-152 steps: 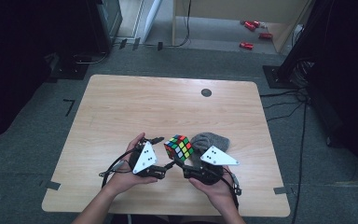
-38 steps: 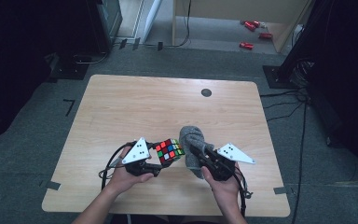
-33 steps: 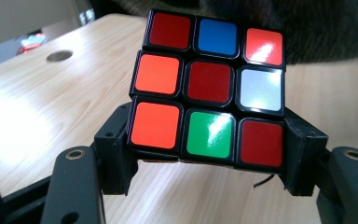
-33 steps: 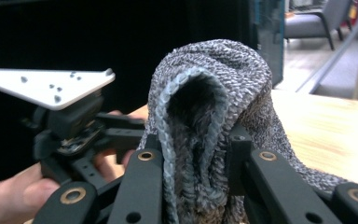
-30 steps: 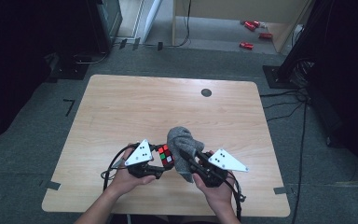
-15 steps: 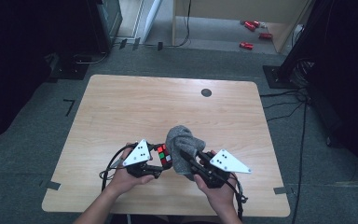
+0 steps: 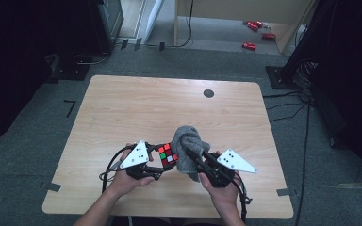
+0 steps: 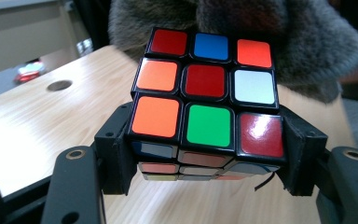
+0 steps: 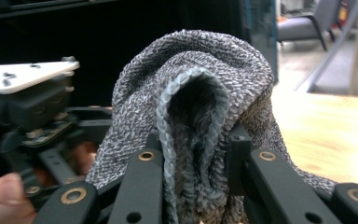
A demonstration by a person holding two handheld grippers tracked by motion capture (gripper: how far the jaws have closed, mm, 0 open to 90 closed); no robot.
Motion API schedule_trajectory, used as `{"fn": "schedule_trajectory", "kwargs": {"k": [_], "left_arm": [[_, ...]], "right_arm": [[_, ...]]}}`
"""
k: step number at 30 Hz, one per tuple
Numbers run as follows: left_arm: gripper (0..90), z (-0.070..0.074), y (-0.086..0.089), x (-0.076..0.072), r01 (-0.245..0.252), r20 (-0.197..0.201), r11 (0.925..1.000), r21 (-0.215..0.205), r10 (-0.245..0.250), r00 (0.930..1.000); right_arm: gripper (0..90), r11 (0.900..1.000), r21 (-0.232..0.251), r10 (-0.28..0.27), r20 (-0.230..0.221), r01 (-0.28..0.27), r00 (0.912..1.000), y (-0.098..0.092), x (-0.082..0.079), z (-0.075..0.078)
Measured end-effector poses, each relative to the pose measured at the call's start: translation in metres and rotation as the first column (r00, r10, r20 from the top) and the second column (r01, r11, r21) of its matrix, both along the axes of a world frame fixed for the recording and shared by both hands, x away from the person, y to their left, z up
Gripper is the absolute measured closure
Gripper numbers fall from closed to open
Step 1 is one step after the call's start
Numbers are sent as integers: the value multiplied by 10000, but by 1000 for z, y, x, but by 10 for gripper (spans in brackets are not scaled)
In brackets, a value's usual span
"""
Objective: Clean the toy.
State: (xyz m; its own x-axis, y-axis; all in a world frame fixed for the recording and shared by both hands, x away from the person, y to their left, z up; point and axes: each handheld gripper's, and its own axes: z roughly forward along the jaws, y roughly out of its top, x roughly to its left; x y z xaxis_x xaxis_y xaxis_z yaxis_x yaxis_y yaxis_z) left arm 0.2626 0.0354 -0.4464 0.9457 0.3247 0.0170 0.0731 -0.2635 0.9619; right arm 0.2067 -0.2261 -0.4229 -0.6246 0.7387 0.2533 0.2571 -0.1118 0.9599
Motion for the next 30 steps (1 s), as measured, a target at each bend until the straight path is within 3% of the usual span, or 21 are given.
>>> {"fn": "schedule_trajectory", "kwargs": {"k": [1, 2, 3, 5, 6, 7, 8, 11, 13, 15, 18, 19, 21, 22, 24, 25, 26, 27, 28, 29, 30], "left_arm": [[344, 1, 0, -1, -44, 50, 10000, -2, 44, 10000], [344, 1, 2, -1, -16, 111, 10000, 41, 15, 9999], [345, 1, 4, 0, -46, 47, 10000, -23, 46, 10000], [345, 3, 6, 2, -388, -13, 9992, -18, 388, 9992], [345, 4, 5, 4, -738, 85, 9969, 268, 736, 9973], [345, 4, 3, 4, -1125, 316, 9905, 785, 1103, 9934], [345, 1, -2, 5, -1498, 629, 9758, 1596, 1414, 9880], [345, -9, -14, 4, -1993, 781, 9388, 2810, 1846, 9797], [345, -10, -25, -1, -2000, 791, 9264, 3192, 1842, 9797], [345, -7, -35, -7, -2126, 1106, 9108, 3538, 1849, 9765], [346, -3, -41, -13, -2175, 1411, 8925, 3951, 1750, 9744], [346, -3, -40, -14, -2118, 1404, 8957, 3909, 1694, 9755], [347, 0, -36, -12, -1895, 1128, 9116, 3647, 1588, 9809], [347, 0, -35, -12, -1906, 1100, 9135, 3595, 1613, 9808], [347, -1, -35, -11, -1887, 1026, 9151, 3564, 1624, 9814], [347, -1, -33, -10, -1825, 924, 9215, 3429, 1603, 9827], [347, 0, -32, -9, -1800, 766, 9271, 3287, 1638, 9835], [347, 0, -32, -8, -1867, 800, 9244, 3327, 1696, 9823], [347, -1, -33, -8, -1984, 948, 9172, 3455, 1762, 9798], [347, -2, -34, -8, -2074, 1075, 9101, 3587, 1804, 9777], [347, -3, -35, -8, -2037, 1018, 9099, 3614, 1787, 9786]], "right_arm": [[750, 9999, -159, 35, -27, -36, 10000, 4, 1, -4], [751, 10000, 99, -9, -34, 9, 10000, 3, 1, -9], [753, 9998, 184, -72, -397, 79, 9992, 0, 5, -15], [754, 9909, -1127, -824, -793, 732, 9934, -1, 10, -23], [754, 9834, -1497, -1151, -776, 1026, 9903, -3, 12, -26], [754, 9848, -1315, -1241, -748, 1136, 9894, -7, 11, -26], [754, 9867, -1144, -1227, -579, 1155, 9907, -8, 10, -22], [751, 9835, -1635, -666, 740, 780, 9950, 4, -2, -3], [749, 9660, -2560, -63, 1181, 366, 9930, 23, -9, 2], [749, 9447, -3277, 212, 1027, 137, 9945, 37, -10, -3], [751, 9316, -3625, 588, 766, -272, 9953, 50, -11, -19], [751, 9315, -3630, 576, 852, -228, 9947, 50, -11, -20], [752, 9364, -3509, 354, 862, -29, 9956, 44, -8, -17], [752, 9386, -3438, 70, 994, 277, 9950, 39, -6, -15], [753, 9311, -3503, -692, 1051, 1020, 9921, 26, 0, -15], [754, 9288, -3484, -1011, 896, 1263, 9908, 18, 5, -15], [754, 9174, -3644, -1446, 689, 1598, 9871, 12, 7, -16], [753, 9197, -3536, -1596, 611, 1709, 9853, 7, 8, -16], [752, 9335, -3202, -1507, 571, 1611, 9869, 5, 7, -15], [752, 9461, -2928, -1248, 646, 1384, 9901, 6, 4, -12], [751, 9512, -2886, -880, 870, 1097, 9923, 11, 0, -8]]}}
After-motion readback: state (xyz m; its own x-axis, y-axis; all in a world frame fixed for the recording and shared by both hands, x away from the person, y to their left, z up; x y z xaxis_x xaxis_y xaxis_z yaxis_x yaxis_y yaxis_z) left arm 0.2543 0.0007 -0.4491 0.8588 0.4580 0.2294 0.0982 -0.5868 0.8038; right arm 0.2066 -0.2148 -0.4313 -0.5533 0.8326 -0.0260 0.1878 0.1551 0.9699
